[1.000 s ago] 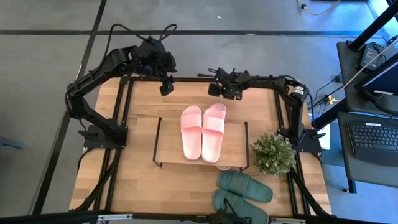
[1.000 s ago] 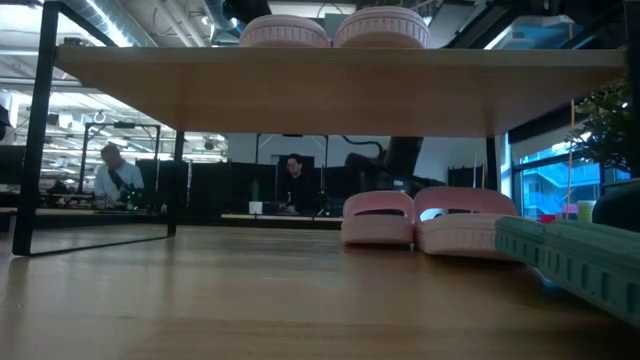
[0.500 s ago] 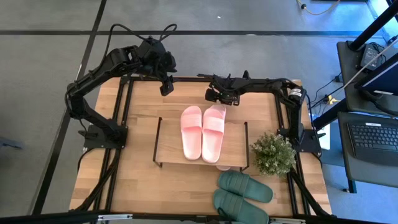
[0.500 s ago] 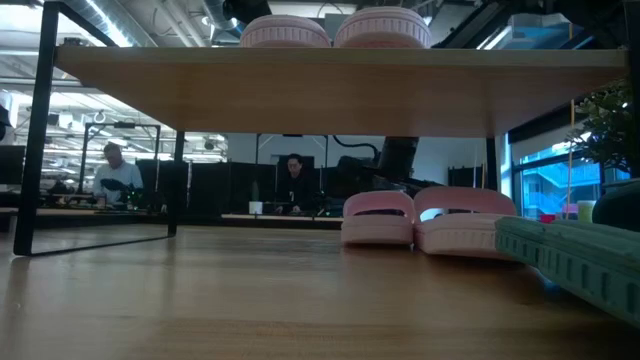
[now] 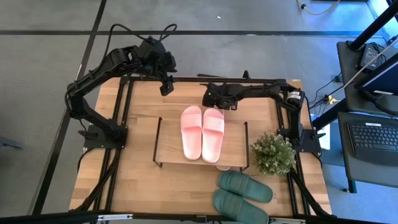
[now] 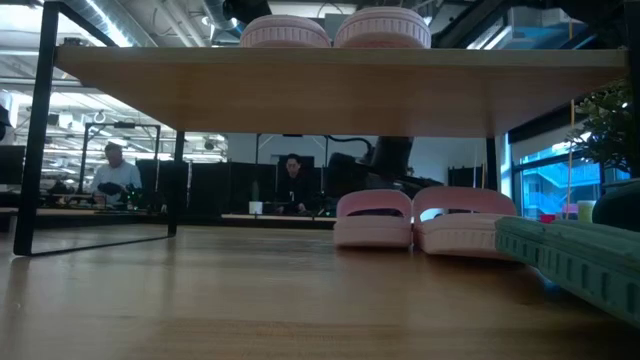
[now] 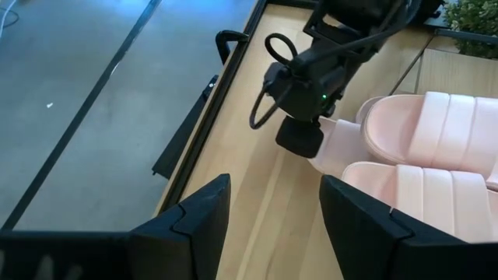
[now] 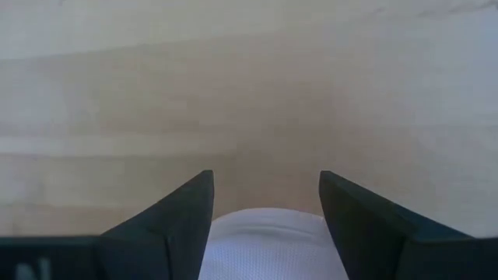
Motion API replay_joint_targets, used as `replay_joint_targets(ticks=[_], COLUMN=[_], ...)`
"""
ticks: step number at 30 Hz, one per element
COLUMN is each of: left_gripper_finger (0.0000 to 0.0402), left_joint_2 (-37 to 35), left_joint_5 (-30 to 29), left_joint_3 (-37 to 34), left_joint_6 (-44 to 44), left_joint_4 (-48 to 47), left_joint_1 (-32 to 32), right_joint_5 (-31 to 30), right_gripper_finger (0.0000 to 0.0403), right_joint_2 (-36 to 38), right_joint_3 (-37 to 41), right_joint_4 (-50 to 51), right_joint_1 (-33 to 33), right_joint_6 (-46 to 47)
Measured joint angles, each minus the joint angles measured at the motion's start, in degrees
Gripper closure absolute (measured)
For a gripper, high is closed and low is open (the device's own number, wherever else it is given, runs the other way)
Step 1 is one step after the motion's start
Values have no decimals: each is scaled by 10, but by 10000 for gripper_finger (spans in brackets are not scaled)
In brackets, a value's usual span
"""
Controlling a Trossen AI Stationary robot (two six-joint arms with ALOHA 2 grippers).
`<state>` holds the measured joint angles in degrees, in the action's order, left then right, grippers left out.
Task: Pick and place slides into the shelf
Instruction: Put the pink slipper under the shelf, then put the green slipper under the shelf
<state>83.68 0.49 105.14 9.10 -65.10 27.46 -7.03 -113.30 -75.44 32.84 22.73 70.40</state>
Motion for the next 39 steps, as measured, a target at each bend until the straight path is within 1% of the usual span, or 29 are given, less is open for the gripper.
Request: replay_joint_targets(ticks=[14,20,23,36,39], left_gripper_finger=[211,211,211,211,211], left_joint_2=[0,0,0,0,0], left_joint_5=[0,0,0,0,0], left_joint_3=[0,0,0,0,0], left_joint_6=[0,0,1,1,5], left_joint_4=[0,0,0,-20,-20], left_joint_1=[0,0,0,0,0], right_joint_5=[4,7,7,5,-21], right_gripper_finger=[169,169,169,169,169], right_joint_2=[0,0,0,0,0], right_joint_3=[0,0,0,-3,-18], right_joint_4=[2,20,19,1,2], right_joint_1=[-46,-58,-57,-10,-4], right_joint_6=[19,42,43,39,25])
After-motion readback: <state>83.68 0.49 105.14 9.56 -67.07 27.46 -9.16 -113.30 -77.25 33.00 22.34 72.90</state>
